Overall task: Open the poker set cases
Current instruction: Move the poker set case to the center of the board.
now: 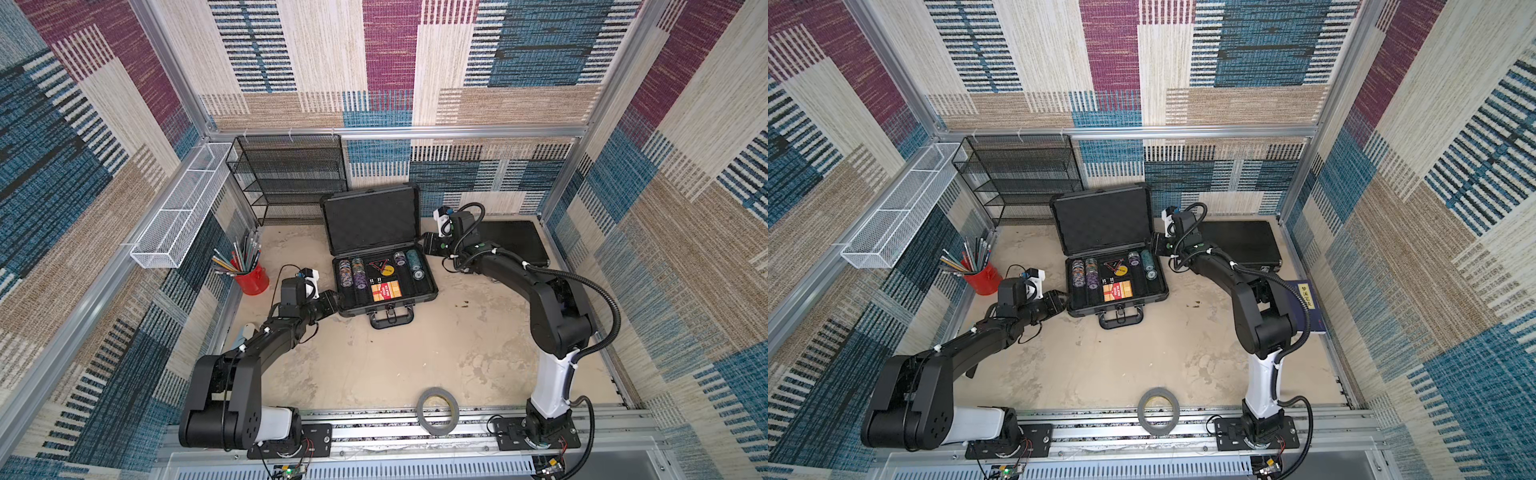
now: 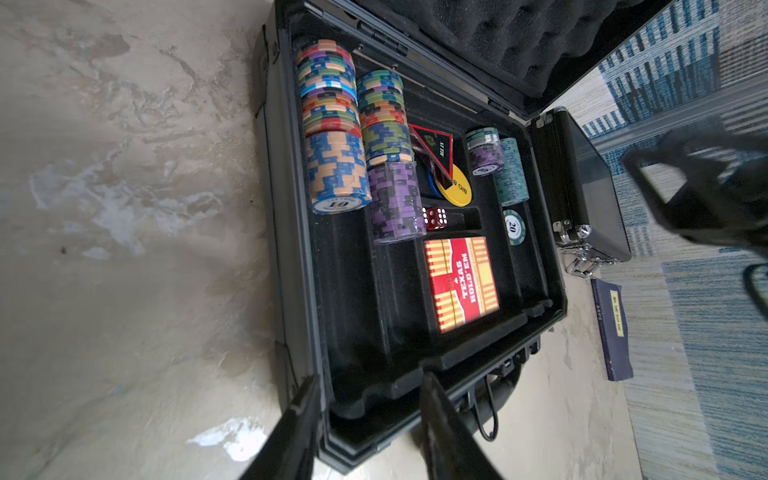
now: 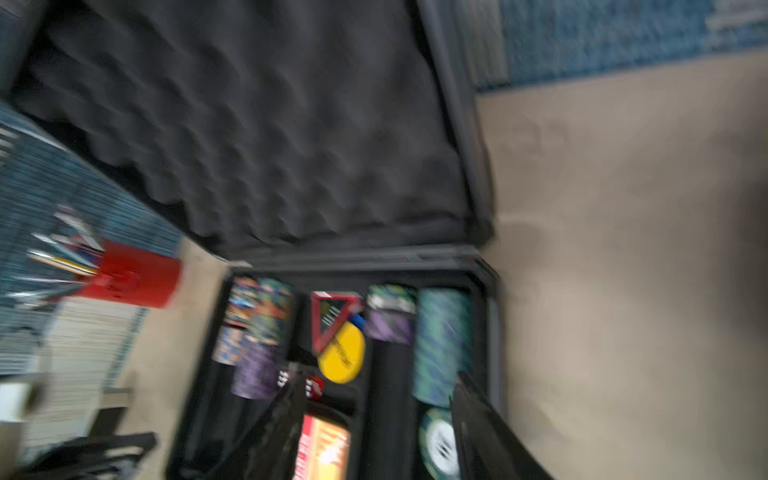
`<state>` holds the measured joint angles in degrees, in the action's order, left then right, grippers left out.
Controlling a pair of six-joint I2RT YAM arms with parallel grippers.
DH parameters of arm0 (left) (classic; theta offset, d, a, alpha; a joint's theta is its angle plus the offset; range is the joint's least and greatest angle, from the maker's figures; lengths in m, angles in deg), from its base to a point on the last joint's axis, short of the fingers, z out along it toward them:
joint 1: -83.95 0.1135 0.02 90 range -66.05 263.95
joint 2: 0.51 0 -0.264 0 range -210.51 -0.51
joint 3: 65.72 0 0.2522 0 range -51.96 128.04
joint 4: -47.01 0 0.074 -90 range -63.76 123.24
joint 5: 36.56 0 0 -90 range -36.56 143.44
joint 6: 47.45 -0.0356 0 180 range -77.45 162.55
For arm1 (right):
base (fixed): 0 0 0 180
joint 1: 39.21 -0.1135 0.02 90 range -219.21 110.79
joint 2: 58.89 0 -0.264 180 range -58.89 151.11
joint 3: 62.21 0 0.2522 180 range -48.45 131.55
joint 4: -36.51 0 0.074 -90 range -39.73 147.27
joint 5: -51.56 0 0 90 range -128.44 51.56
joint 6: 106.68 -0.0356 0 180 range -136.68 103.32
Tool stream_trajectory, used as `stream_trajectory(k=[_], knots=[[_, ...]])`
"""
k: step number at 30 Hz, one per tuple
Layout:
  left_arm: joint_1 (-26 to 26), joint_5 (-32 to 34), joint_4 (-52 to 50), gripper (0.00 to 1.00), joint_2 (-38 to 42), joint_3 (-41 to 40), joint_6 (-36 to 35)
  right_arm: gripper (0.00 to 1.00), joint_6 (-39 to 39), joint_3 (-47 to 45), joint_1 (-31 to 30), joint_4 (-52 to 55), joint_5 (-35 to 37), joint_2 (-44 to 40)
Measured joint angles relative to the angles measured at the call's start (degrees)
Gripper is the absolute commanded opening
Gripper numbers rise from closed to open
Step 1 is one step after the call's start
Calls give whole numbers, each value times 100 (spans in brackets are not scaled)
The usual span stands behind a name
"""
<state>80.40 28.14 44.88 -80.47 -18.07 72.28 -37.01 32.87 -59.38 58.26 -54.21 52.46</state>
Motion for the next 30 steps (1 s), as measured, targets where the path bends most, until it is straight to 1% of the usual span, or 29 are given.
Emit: stream_trajectory(k=[5, 12, 15, 17, 24, 30], knots=[[-11, 125, -146, 36, -214, 190, -92, 50, 302, -481, 37, 310, 402, -4], [-9, 297, -254, 30, -511, 352, -238, 46, 411, -540, 35, 284, 549, 201], [-11, 393, -273, 26, -645, 389, -271, 39, 409, -619, 35, 243, 584, 212], [-11, 407, -304, 23, -737, 415, -273, 37, 404, -693, 35, 138, 566, 210], [-31, 393, -382, 15, -999, 627, -315, 26, 201, -1130, -33, -232, 544, 48], [-20, 396, -787, 3, -1110, 883, -310, 17, -221, -1506, -240, -671, 686, -79]])
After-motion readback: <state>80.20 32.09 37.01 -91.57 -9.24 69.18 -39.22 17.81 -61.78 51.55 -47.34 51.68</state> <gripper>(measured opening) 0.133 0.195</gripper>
